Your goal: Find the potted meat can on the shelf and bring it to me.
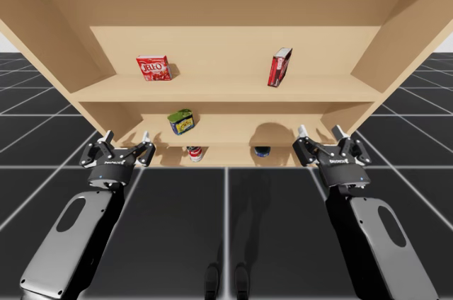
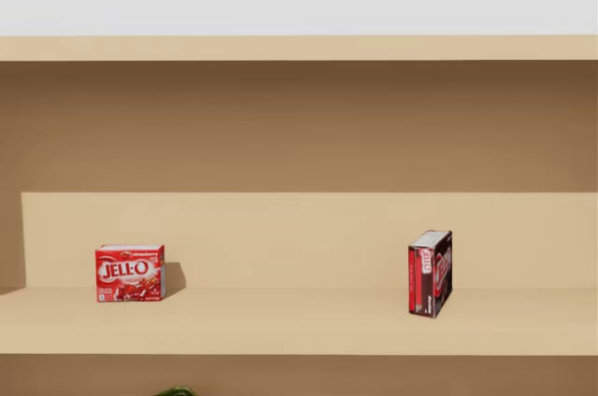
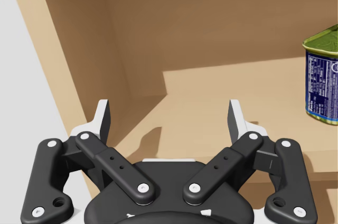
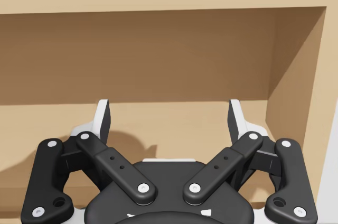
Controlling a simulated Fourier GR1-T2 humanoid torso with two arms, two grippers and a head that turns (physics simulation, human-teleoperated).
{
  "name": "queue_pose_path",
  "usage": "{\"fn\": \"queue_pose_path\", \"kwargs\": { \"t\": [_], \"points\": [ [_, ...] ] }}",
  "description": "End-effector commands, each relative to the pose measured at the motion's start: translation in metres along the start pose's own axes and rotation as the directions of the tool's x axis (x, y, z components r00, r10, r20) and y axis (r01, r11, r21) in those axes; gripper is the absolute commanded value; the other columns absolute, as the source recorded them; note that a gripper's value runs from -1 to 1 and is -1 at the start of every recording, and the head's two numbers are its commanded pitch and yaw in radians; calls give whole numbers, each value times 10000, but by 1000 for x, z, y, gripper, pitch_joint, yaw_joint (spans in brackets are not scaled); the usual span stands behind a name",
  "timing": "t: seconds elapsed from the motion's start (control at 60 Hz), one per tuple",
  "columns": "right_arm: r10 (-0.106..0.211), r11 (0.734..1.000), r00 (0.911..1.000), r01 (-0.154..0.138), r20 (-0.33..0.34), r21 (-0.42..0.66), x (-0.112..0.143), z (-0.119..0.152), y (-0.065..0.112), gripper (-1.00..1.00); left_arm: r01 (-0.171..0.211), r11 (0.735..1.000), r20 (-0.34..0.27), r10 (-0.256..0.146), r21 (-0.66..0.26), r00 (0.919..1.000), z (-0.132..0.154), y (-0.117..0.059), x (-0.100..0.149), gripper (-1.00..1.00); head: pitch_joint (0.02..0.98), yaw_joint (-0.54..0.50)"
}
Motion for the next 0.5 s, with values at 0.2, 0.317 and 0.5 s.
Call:
{"fn": "queue_pose_path", "kwargs": {
  "t": [0.2,0.317,0.5],
  "points": [
    [-676,9969,9960,698,-591,365,0,0,-1,-1000,-65,9999,-92,66,130,9999,-1,2,0,-1000,150,21],
    [-681,9972,9955,699,-659,247,1,-1,-2,-1000,-85,9998,-133,87,164,9999,-1,3,0,-1000,247,58],
    [-556,9976,9956,584,-751,365,0,-1,-2,-1000,-67,9998,-149,70,205,9999,-1,4,0,-1000,393,169]
  ]
}}
